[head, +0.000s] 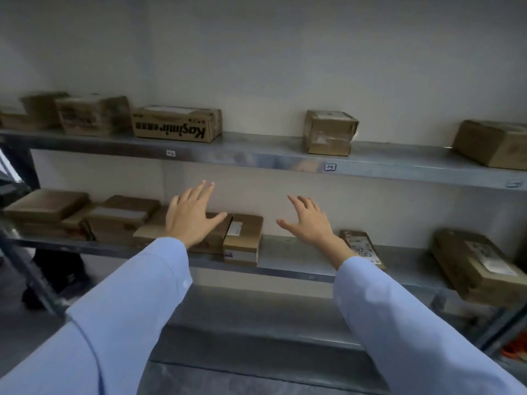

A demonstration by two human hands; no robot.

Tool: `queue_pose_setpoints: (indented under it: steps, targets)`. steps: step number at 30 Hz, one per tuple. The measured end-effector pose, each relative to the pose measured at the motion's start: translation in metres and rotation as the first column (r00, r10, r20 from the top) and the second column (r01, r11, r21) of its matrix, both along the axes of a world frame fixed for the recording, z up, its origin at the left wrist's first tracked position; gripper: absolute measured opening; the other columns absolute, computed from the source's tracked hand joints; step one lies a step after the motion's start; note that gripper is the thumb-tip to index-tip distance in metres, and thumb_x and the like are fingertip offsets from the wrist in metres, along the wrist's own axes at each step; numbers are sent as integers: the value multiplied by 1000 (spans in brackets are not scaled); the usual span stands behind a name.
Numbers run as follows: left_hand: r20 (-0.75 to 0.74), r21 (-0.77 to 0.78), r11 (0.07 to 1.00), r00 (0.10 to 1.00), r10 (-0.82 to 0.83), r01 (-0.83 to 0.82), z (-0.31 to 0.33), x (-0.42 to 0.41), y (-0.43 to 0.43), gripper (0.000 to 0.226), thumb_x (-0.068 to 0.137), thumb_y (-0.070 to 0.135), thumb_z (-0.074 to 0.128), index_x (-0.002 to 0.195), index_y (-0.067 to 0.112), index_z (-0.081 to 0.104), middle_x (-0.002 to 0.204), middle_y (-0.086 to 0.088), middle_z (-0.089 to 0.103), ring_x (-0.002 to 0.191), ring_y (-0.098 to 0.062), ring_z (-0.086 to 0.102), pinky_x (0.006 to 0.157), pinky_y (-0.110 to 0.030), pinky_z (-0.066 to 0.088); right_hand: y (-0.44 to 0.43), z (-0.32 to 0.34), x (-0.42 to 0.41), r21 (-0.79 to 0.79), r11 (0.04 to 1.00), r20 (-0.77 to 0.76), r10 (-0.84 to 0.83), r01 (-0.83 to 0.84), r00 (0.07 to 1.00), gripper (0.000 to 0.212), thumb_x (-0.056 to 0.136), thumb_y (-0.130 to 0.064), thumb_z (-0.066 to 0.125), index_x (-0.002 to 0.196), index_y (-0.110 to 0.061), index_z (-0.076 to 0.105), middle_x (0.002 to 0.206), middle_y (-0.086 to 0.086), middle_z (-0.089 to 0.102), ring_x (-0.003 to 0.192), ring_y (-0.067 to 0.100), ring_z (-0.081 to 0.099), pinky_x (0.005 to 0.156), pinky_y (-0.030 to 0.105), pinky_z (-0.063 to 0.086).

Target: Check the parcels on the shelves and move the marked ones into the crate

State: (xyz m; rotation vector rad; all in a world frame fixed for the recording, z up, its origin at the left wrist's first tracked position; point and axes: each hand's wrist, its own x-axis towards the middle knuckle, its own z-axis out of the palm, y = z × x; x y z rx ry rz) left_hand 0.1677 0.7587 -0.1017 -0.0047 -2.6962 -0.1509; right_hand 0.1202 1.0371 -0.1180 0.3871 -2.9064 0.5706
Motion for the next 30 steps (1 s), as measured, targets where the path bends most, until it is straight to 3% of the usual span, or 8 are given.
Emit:
queue_pose_setpoints:
  steps: [9,19,30]
  targets:
    - [120,28,998,991,55,-59,-36,-73,-4,78,90,65,48,154,27,23,161,1,24,145,-21,26,114,-41,23,-20,-35,-89,-27,997,121,80,-77,989,79,92,-58,55,156,-31,19,163,2,19,150,28,11,119,47,20]
    - [359,102,994,931,-72,37,-118,-114,-2,85,86,65,55,154,26,24,161,3,24,143,-21,28,113,-42,26,-46,-105,-116,-94,996,317,26,4,948,85,87,-60,61,155,-31,20,162,2,20,150,27,14,119,46,20]
    - [429,236,956,865,-261,172,-162,-145,-25,83,82,60,64,150,26,30,151,1,40,135,-24,37,105,-41,37,-86,-157,-107,-142,976,380,-101,166,919,89,83,-52,71,154,-28,24,158,4,30,146,25,25,115,46,31]
